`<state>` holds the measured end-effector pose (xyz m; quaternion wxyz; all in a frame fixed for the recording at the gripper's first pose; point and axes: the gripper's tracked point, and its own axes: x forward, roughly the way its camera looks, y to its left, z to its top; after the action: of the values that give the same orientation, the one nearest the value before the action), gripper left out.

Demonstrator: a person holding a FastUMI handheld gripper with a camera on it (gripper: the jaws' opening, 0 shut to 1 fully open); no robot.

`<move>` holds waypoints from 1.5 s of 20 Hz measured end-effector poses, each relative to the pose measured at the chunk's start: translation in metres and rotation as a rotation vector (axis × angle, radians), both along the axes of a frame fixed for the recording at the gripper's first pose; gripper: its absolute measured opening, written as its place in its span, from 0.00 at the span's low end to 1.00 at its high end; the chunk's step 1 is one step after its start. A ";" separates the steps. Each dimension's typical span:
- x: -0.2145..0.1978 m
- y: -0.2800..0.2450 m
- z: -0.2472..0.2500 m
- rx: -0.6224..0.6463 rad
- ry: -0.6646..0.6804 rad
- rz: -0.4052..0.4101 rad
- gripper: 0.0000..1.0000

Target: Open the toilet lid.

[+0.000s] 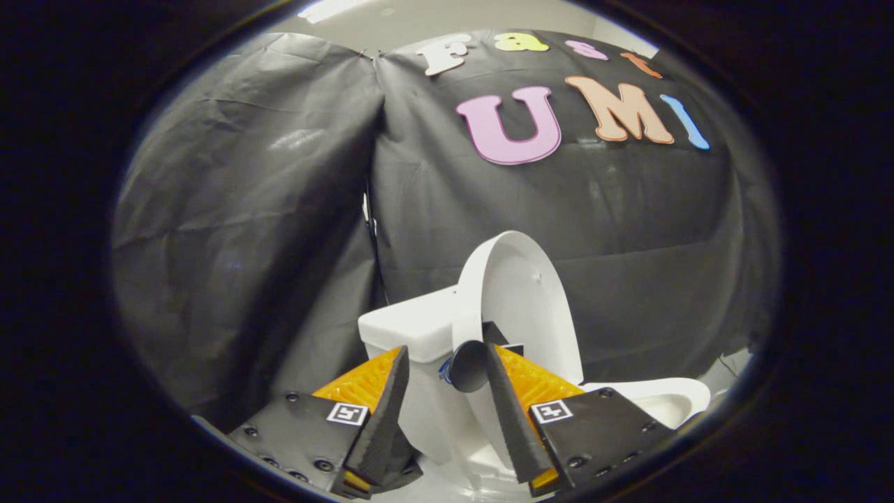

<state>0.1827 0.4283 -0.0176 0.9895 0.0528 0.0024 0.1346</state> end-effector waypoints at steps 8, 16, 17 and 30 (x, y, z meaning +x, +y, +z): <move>-0.030 -0.085 0.060 -0.027 -0.116 -0.135 0.70; -0.064 -0.231 0.094 0.045 -0.189 -0.316 0.70; -0.070 -0.255 0.098 0.045 -0.208 -0.352 0.70; -0.109 -0.445 0.080 -0.087 -0.142 -0.535 0.70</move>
<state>0.0735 -0.0169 0.0624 0.9889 -0.0004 -0.0754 -0.1280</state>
